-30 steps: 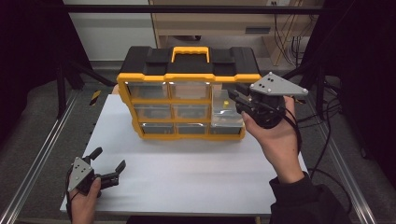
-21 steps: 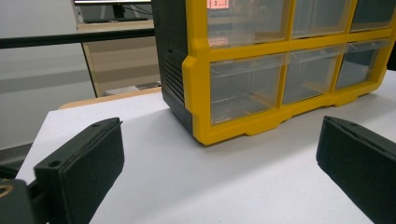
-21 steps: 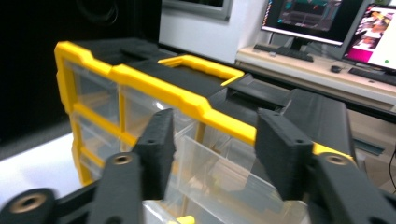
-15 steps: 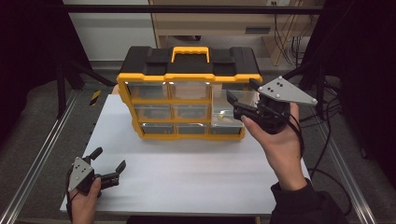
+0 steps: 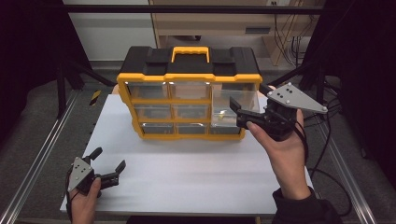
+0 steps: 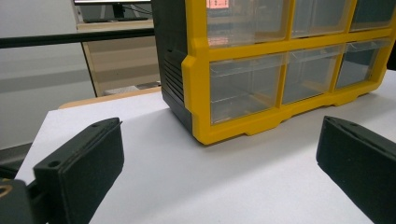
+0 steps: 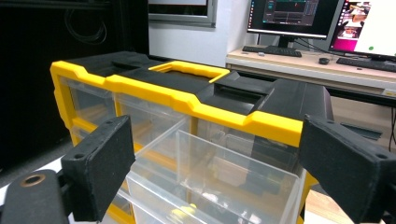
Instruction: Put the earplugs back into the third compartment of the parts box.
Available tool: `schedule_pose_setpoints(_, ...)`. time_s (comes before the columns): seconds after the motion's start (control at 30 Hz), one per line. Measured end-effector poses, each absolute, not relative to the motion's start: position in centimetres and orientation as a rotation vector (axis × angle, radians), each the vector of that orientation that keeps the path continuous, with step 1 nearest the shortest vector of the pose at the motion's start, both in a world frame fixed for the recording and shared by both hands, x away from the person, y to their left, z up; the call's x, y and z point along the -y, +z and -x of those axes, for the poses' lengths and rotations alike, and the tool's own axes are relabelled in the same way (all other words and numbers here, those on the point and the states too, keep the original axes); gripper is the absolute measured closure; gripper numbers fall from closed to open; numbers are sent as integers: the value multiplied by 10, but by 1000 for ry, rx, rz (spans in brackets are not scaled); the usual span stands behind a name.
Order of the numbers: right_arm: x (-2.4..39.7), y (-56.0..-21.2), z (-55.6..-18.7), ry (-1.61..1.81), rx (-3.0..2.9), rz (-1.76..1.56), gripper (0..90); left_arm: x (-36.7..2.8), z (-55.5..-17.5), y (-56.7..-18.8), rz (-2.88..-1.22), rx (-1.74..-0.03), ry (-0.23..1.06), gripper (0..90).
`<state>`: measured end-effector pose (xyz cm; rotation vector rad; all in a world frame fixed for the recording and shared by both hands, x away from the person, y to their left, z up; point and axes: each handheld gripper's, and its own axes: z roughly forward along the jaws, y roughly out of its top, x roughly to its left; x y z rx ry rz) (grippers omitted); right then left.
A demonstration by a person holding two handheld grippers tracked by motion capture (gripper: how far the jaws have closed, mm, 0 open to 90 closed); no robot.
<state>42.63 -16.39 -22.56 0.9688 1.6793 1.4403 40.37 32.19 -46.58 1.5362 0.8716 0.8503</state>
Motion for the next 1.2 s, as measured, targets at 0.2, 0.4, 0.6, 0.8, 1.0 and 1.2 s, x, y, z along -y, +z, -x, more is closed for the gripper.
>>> schedule_pose_setpoints(0.2, 165, -233, -422, 1444, -1687, -979, 88, -322, -403, -466, -1540, -870, 852, 4)
schedule_pose_setpoints(0.4, 172, -238, -412, 1483, -1663, -988, 67, -322, -403, -466, -1540, -872, 853, 4)
schedule_pose_setpoints(0.6, 170, -247, -404, 1475, -1674, -992, 43, -322, -402, -466, -1536, -873, 853, 4)
schedule_pose_setpoints(0.8, 170, -265, -394, 1458, -1658, -1029, 45, -321, -403, -466, -1536, -870, 851, 4)
schedule_pose_setpoints(1.0, 173, -276, -390, 1452, -1661, -1045, 54, -320, -402, -465, -1531, -869, 855, 4)
schedule_pose_setpoints(1.2, 181, -282, -389, 1445, -1640, -1063, 98, -320, -402, -465, -1534, -867, 854, 5)
